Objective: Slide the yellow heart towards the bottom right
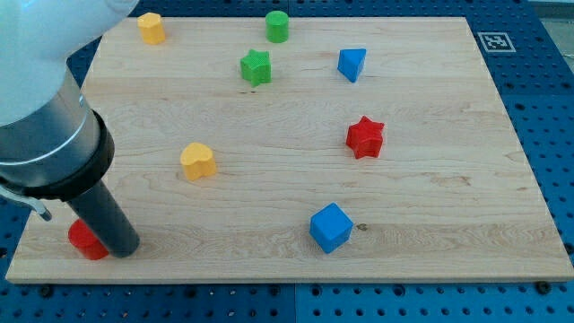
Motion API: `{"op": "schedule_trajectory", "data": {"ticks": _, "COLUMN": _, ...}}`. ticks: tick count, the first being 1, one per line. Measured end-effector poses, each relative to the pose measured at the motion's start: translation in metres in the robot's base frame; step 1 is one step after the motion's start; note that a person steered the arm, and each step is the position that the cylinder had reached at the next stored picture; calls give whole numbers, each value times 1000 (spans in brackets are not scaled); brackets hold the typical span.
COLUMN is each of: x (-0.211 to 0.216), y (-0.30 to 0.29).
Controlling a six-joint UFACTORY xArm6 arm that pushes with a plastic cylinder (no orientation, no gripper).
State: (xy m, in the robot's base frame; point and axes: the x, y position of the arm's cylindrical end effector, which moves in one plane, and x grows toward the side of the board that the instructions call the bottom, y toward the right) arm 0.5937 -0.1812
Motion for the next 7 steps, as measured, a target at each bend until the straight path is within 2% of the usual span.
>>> {"op": "schedule_trajectory", "data": {"ticks": 1, "x": 0, "y": 2}}
{"op": "schedule_trajectory", "data": {"ticks": 2, "x": 0, "y": 65}}
{"op": "schedule_trajectory", "data": {"ticks": 3, "x": 0, "y": 78}}
{"op": "schedule_trajectory", "data": {"ticks": 7, "x": -2, "y": 78}}
